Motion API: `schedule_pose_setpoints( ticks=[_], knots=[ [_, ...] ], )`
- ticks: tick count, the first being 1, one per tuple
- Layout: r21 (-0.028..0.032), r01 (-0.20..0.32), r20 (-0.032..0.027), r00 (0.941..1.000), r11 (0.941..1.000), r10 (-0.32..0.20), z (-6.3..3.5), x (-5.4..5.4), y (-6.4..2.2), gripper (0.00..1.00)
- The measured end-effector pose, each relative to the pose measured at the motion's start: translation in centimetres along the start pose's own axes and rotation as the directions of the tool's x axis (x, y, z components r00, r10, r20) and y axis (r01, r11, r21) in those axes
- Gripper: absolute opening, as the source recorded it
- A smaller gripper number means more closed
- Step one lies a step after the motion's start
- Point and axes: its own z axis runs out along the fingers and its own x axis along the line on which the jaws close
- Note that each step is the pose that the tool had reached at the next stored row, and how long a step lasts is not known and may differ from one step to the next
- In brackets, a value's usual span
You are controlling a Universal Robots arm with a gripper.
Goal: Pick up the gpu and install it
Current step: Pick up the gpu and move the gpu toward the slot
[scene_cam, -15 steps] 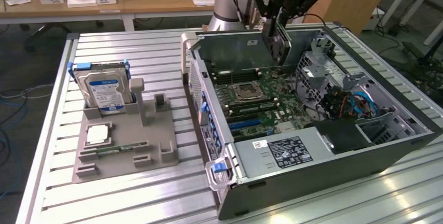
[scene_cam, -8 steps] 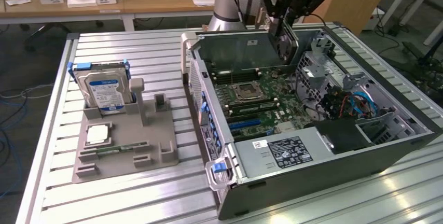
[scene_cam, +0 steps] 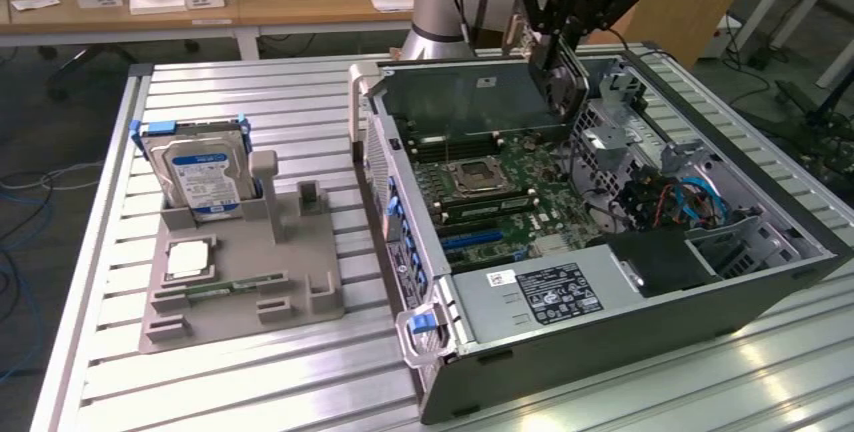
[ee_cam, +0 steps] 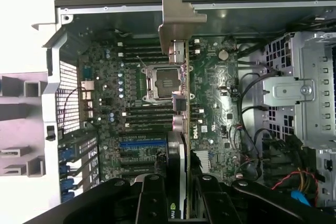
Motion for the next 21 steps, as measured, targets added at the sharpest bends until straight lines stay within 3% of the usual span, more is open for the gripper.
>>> schedule_pose_setpoints(
  ticks=[21],
  knots=[
    [-0.0009, 0.0, -0.0001, 1.0, 1.0, 0.0, 0.08, -2.8, 0.21, 0.27]
  ],
)
